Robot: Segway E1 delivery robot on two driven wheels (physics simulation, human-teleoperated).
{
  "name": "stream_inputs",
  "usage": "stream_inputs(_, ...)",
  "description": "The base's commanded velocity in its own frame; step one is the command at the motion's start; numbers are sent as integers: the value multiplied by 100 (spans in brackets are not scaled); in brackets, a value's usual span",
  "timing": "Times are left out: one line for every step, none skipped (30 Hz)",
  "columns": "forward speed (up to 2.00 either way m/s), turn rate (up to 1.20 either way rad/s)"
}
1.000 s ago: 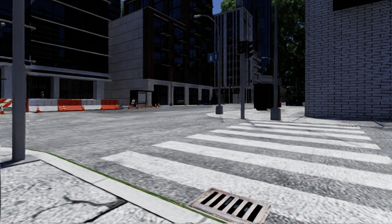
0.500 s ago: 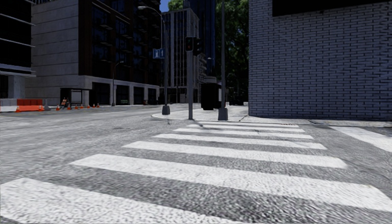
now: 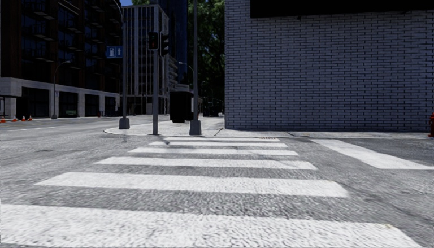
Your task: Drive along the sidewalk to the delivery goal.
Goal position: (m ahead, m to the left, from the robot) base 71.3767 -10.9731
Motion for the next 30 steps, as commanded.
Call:
stream_inputs(126,-6)
stream_inputs(126,0)
stream_inputs(126,0)
stream_inputs(126,0)
stream_inputs(126,0)
stream_inputs(126,0)
stream_inputs(126,0)
stream_inputs(126,0)
stream_inputs(126,0)
stream_inputs(126,0)
stream_inputs(126,0)
stream_inputs(126,0)
stream_inputs(126,0)
stream_inputs(126,0)
stream_inputs(126,0)
stream_inputs(126,0)
stream_inputs(126,0)
stream_inputs(126,0)
stream_inputs(125,0)
stream_inputs(125,0)
stream_inputs(125,0)
stream_inputs(125,0)
stream_inputs(125,0)
stream_inputs(125,0)
stream_inputs(129,0)
stream_inputs(129,0)
stream_inputs(200,0)
stream_inputs(200,0)
stream_inputs(200,0)
stream_inputs(200,0)
